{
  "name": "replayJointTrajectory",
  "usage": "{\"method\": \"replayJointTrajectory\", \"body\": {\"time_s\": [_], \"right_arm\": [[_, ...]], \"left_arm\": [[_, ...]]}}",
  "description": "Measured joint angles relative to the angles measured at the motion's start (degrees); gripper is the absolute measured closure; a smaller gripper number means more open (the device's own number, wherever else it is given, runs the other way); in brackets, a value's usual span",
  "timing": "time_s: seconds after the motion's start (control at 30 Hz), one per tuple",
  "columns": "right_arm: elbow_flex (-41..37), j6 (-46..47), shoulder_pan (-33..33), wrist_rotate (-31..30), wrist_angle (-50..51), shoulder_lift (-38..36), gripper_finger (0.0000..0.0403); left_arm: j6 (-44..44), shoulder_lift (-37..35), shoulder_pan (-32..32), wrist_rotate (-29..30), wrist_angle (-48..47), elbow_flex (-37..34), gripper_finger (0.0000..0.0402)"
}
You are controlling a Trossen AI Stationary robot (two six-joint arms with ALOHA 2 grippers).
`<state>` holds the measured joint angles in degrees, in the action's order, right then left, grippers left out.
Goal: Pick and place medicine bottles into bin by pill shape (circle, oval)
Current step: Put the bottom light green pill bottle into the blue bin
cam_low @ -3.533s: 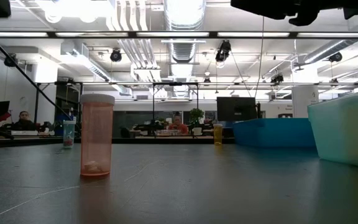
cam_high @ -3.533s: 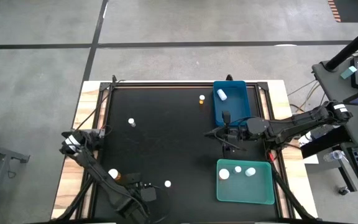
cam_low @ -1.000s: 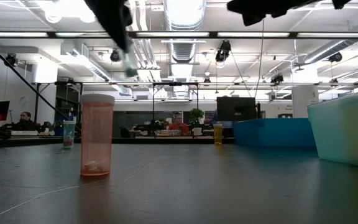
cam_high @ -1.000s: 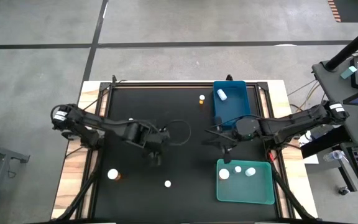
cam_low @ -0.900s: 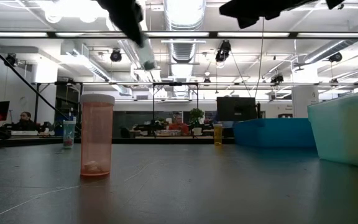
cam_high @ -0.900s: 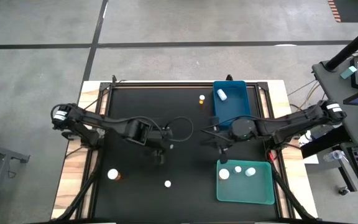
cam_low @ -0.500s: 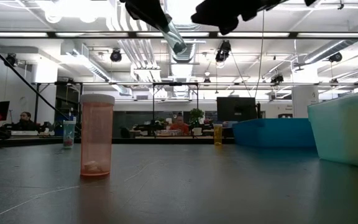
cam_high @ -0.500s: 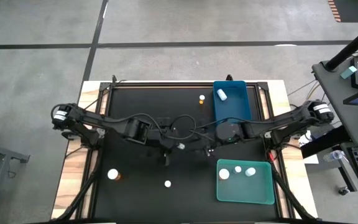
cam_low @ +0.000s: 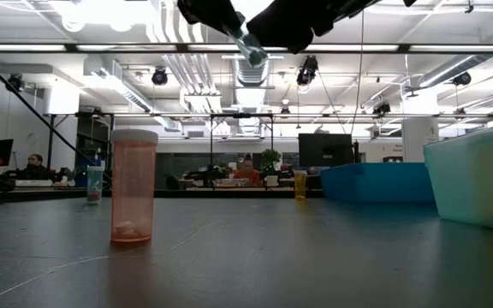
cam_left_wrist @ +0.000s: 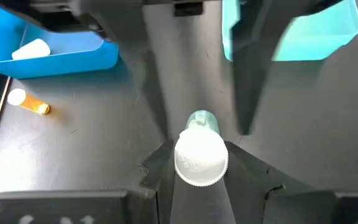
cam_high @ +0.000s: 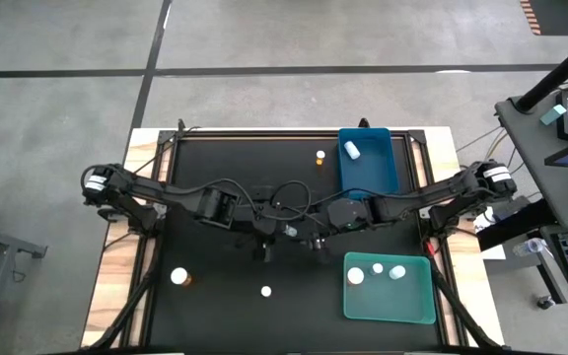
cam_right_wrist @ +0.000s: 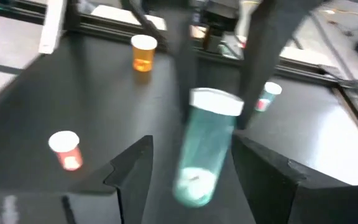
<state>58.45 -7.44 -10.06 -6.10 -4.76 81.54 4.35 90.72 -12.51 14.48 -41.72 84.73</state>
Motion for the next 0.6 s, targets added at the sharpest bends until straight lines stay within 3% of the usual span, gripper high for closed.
{"method": "replayJointTrajectory", "body": {"time_s": [0.27,0.6], "right_arm": [[-0.3,-0.4,0.3,-0.9,-0.2,0.3,0.0216],[-0.3,-1.0,0.3,-0.9,-0.2,0.3,0.0276]], "left_arm": [[-0.8,0.0,0.0,0.0,4.0,0.0,0.0304],[-0.6,0.0,0.0,0.2,3.6,0.0,0.0303]]}}
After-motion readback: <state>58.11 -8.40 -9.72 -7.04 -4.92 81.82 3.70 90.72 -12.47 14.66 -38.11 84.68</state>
